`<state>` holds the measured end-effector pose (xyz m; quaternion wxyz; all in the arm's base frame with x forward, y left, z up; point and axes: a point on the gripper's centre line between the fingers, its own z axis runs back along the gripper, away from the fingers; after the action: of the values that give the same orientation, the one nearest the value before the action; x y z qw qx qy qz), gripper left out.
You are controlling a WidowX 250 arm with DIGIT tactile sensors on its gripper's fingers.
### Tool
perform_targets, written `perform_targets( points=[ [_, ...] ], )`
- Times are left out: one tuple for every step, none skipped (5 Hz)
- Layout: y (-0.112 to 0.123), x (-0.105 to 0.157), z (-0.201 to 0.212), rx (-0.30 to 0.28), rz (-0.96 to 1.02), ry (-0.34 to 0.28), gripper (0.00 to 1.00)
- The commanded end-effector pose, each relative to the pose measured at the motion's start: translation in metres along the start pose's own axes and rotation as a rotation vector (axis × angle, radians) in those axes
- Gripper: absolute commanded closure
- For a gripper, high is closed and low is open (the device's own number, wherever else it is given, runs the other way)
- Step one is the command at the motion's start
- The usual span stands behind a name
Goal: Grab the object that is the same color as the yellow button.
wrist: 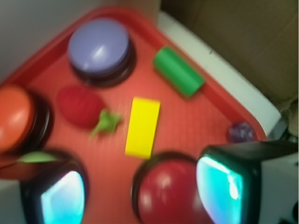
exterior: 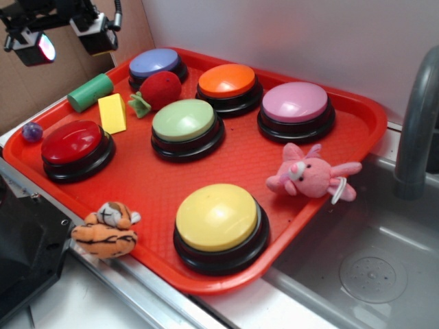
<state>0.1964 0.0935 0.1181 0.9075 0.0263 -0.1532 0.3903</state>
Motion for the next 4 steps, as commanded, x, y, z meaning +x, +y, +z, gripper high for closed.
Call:
perform_targets(
  points=[
    [0.008, 0.022, -0.035, 0.047, 0.072, -0.048, 0.00],
    [0.013, 0.023, -0.056, 0.098, 0.109, -0.058, 0.00],
    [0.019, 0.025, -0.072, 0.087, 0.139, -0.054, 0.00],
    [0.019, 0.025, -0.084, 0.072, 0.171, -0.054, 0.00]
  ],
)
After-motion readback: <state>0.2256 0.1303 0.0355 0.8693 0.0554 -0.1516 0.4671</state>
